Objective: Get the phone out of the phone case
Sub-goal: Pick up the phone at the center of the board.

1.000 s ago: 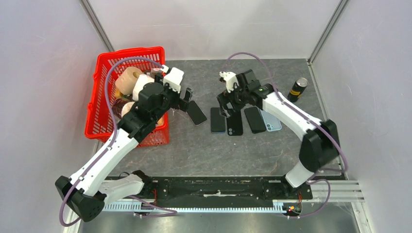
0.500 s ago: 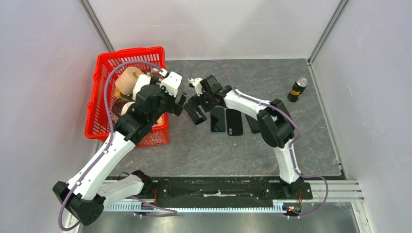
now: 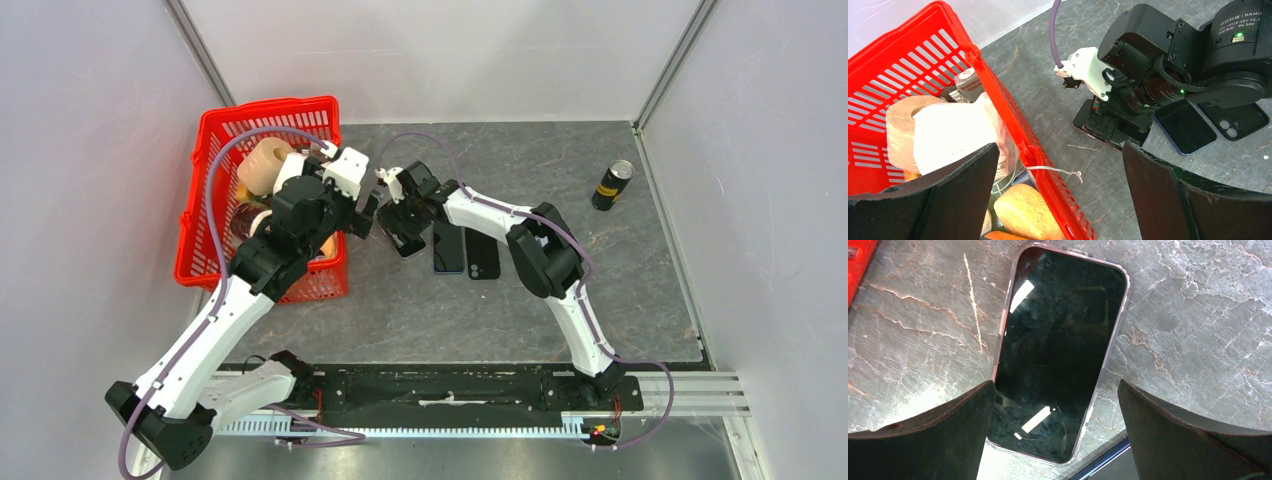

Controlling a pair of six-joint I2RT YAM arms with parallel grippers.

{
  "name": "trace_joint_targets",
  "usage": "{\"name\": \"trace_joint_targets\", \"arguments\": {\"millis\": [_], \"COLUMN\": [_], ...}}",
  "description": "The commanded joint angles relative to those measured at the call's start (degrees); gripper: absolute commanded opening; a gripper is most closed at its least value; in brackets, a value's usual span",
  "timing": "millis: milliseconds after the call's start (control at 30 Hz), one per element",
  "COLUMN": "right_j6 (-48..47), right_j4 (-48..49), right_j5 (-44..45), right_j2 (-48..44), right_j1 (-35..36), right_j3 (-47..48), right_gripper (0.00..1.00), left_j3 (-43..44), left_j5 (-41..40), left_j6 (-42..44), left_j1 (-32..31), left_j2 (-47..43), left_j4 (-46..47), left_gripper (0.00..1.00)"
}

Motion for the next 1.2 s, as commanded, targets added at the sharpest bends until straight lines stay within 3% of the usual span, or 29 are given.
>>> {"name": "trace_joint_targets", "arguments": {"millis": [0,267,900,1033,1167], "right_j6": [0.56,3.48,2.8,2.17,1.42], "right_j4": [-0.22,-0.74,-2.33,-2.59,-2.74], "right_j5": [-0.8,-1.2,11.99,12.38,12.85], "right_j2": [1.1,2.04,3.45,3.67,2.56], "right_j1": [1.37,1.86,5.56,5.49,5.41], "right_j3": [2.87,2.78,-1.18,-1.42,-2.27], "right_gripper": [0.99,0.99,0.98,0.85,0.59], "left_j3": [-0.16,-0.58,-0.89,-1.04,-1.22], "left_j5": [-0.54,-0.1,-0.38,-0.59,-0.96], "left_j6": [1.58,1.33,1.61,1.74,1.83], "left_j1": [0.3,0.35,0.31,0.29,0.38], "left_j2": [-1.32,-1.46,-2.02,-2.21,-2.44], "left_j4": [0.82,0.87,0.65,0.56,0.56], "left_gripper": [1.0,1.0,1.0,1.0,1.0]}}
